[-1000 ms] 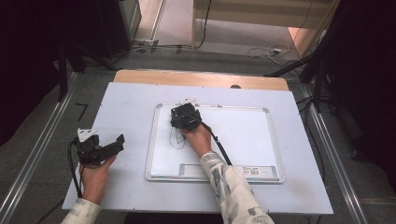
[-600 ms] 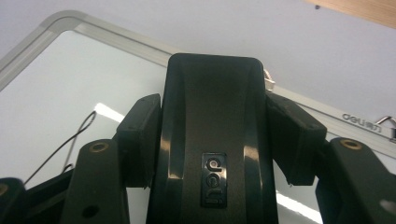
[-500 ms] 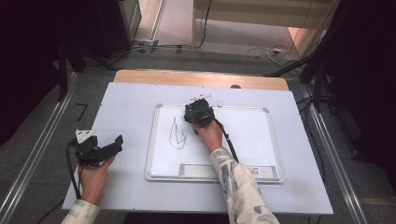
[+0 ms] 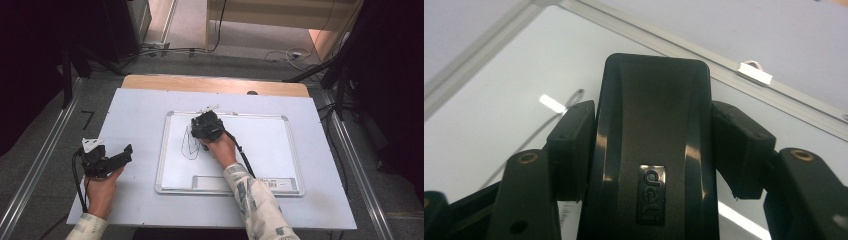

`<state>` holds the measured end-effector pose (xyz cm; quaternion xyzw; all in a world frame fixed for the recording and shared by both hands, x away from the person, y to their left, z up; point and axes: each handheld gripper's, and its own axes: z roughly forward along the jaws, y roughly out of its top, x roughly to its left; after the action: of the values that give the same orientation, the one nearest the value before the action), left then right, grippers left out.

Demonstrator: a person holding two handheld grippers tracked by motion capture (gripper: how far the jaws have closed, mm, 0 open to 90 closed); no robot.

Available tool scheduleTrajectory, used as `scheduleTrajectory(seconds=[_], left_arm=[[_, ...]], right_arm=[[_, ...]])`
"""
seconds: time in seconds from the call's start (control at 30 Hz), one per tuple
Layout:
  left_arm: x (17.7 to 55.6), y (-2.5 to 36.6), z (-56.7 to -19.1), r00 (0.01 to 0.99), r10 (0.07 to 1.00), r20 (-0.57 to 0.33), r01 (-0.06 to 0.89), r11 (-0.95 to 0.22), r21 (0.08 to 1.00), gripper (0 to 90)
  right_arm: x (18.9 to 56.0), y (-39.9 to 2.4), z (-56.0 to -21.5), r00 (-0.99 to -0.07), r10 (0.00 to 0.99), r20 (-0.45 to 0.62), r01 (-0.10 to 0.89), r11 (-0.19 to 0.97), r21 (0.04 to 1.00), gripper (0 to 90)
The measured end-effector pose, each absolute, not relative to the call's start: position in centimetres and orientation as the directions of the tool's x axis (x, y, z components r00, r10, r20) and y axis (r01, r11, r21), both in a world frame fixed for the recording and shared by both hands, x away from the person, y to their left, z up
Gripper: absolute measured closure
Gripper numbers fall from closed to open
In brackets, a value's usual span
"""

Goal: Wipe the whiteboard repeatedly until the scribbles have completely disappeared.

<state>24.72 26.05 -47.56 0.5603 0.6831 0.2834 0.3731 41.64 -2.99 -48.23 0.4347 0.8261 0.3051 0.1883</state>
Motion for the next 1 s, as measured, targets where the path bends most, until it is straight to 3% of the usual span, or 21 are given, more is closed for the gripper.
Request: scheduleTrajectory(seconds=[0.2, 0.47, 0.67, 0.87, 1.0], left_arm=[[24.6, 26.0, -47.6, -0.094, 0.978, -0.185, 0.556, 0.205, 0.806, 9.7], [24.9, 25.8, -47.6, -0.088, 0.980, -0.180, 0.560, 0.198, 0.804, 9.7], [24.8, 25.9, -47.6, -0.092, 0.978, -0.188, 0.554, 0.207, 0.806, 9.9], [24.9, 25.7, -47.5, -0.087, 0.979, -0.185, 0.554, 0.202, 0.808, 9.9], [24.7, 26.0, -47.6, -0.091, 0.978, -0.189, 0.554, 0.207, 0.807, 9.9]], right_arm=[[42.7, -4.5, -48.0, -0.491, 0.871, -0.033, 0.656, 0.395, 0.644, 36.5], [42.3, -3.6, -48.1, -0.537, 0.843, -0.021, 0.640, 0.423, 0.642, 36.1], [43.1, -3.6, -48.0, -0.492, 0.870, -0.032, 0.660, 0.397, 0.638, 36.3], [42.2, -2.6, -48.0, -0.560, 0.828, -0.037, 0.629, 0.454, 0.631, 36.5], [42.9, -3.7, -48.0, -0.517, 0.856, -0.026, 0.658, 0.416, 0.628, 36.7]])
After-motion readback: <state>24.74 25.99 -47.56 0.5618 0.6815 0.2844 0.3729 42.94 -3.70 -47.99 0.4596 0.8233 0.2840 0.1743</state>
